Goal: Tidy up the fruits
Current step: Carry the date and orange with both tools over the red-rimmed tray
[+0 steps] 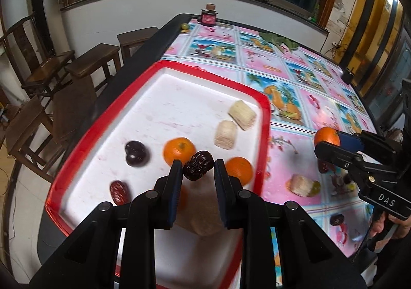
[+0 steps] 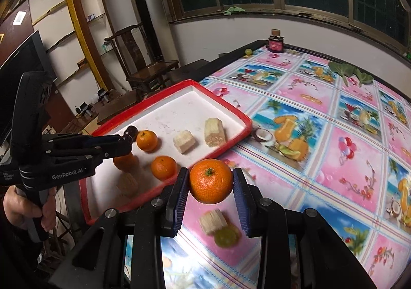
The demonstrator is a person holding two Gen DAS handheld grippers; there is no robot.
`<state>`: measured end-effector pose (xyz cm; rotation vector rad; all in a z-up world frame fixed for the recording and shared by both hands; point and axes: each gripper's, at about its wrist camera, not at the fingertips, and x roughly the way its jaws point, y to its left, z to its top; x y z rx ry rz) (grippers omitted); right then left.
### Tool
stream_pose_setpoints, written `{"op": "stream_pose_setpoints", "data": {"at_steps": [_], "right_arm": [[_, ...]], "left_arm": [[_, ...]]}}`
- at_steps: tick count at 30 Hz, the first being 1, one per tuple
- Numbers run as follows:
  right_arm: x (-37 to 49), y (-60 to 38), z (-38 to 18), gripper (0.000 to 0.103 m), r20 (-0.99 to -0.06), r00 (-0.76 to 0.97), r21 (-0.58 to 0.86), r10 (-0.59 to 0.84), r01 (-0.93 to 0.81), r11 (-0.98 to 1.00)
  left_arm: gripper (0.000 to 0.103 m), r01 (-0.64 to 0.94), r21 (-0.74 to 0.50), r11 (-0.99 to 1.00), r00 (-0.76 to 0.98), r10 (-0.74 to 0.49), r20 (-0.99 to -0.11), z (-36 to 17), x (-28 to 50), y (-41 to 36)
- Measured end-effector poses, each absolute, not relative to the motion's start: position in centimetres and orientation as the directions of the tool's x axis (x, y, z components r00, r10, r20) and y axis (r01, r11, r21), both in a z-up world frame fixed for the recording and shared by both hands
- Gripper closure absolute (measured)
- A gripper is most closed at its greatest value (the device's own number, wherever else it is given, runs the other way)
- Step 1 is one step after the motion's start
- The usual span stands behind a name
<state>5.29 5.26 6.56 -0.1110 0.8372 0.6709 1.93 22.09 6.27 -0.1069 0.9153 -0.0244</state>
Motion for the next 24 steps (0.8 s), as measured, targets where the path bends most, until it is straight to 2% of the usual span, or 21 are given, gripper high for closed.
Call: {"op": "stream_pose_setpoints", "data": {"at_steps": [9,24], "right_arm": [[8.7,9.8,6.1,0.068,-0.734,0.422,0.174,0.532,-0.641,0.747],[15.1,17.5,3.4,0.068,-0.773,0.334,0.203,0.539,-0.675,0.71]], "left_arm": [[0.08,-0.043,-0.083,0.996,0.595,-0.041,-0.803,5.7,4.1,23.8],[0.08,-0.1,-0.118,0.988,0.572,-0.04,-0.819,4.1,8.9,27.2]]}}
